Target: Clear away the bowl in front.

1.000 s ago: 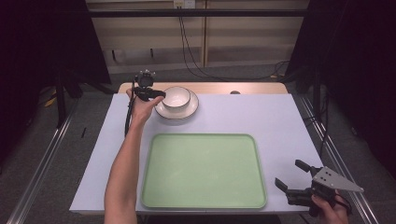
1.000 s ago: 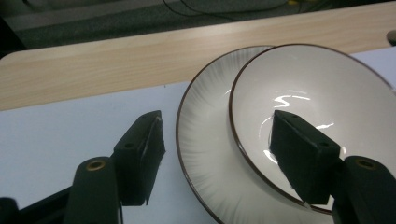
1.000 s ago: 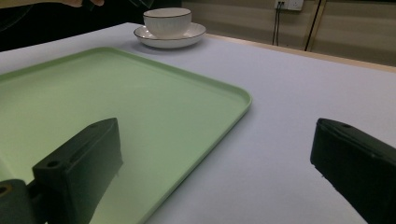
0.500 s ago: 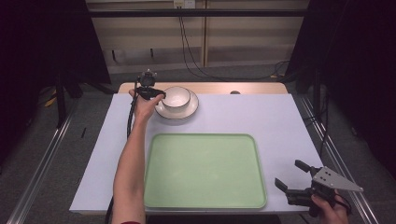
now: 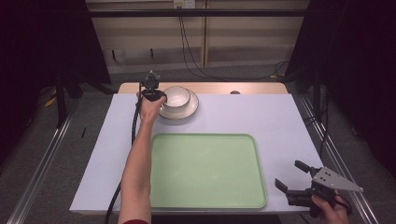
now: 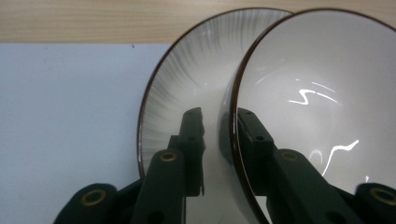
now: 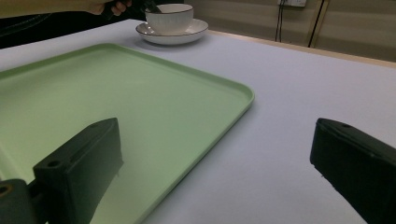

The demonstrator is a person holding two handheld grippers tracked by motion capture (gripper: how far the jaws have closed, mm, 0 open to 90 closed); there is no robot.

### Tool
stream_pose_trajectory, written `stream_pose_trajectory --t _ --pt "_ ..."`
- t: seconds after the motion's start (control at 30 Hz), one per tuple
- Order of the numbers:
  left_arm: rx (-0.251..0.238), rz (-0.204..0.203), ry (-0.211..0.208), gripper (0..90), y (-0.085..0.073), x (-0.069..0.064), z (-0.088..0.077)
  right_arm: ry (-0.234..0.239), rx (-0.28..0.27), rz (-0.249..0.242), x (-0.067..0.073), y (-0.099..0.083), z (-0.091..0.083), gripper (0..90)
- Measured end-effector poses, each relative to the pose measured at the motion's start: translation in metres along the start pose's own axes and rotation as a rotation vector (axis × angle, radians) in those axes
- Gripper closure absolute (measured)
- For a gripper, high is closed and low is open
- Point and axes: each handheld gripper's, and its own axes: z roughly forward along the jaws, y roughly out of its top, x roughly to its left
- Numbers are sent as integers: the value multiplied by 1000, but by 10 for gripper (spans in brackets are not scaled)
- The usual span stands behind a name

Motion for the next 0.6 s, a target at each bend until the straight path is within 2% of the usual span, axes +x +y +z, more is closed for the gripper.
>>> stream_pose_trajectory --t 0.07,0.17,0.23,0.3,0.43,0.5,0.6 --pt "1 -15 -23 776 -1 0 1 -2 -1 -1 0 0 0 17" --pt "-3 -14 -14 808 0 -3 0 -2 0 0 0 0 0 17" --pt "0 -35 -27 815 0 0 0 -1 1 2 0 0 0 17" --pt "-3 -40 -35 819 1 1 1 -6 -1 1 0 0 -1 17" --pt "-9 -55 -31 822 1 1 2 -13 -2 10 -1 0 -1 17" --pt "7 -82 -56 815 1 2 2 -14 -1 10 -1 0 -1 17" --pt "10 -86 -59 821 1 4 2 -9 -2 4 0 0 0 17"
